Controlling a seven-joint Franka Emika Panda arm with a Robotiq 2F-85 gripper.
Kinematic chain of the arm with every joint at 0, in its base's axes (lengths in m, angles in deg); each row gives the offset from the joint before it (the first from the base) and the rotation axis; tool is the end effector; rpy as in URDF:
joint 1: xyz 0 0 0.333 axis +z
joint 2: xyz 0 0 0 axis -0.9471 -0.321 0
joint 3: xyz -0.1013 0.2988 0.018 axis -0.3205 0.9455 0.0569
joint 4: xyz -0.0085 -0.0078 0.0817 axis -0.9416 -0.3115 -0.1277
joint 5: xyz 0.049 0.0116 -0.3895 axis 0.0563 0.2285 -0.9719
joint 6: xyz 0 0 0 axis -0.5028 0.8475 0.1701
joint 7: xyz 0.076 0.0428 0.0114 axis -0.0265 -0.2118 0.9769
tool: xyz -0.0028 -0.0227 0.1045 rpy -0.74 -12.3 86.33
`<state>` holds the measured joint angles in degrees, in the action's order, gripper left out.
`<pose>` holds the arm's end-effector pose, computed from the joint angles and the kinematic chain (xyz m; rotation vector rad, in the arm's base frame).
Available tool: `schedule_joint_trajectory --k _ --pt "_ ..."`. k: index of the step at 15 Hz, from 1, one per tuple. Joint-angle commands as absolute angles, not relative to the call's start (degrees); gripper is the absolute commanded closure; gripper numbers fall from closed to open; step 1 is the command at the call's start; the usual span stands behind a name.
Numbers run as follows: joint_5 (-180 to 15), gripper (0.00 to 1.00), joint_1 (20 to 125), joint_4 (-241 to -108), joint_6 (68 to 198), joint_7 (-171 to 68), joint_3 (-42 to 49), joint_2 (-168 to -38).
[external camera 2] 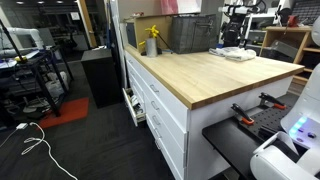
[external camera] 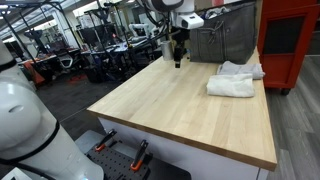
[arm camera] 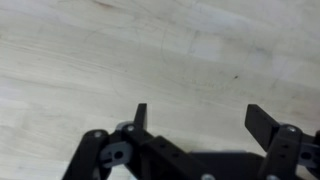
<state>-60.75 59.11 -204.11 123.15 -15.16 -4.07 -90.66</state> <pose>0.5085 -0.2083 0.3756 -2.2931 1.7726 0.0787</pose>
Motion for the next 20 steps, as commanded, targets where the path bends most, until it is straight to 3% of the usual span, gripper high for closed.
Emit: schedule_joint_trajectory --k 1,9,20 --pt "-63.2 0.00 62.8 -204.4 120.1 -17.8 -1.1 -86.4" --pt "-74.2 0.00 68.6 -198.7 112.6 -23.2 5.0 -87.6" --pt "-87.7 0.00 67.3 -193.9 106.0 -52.1 3.1 -83.8"
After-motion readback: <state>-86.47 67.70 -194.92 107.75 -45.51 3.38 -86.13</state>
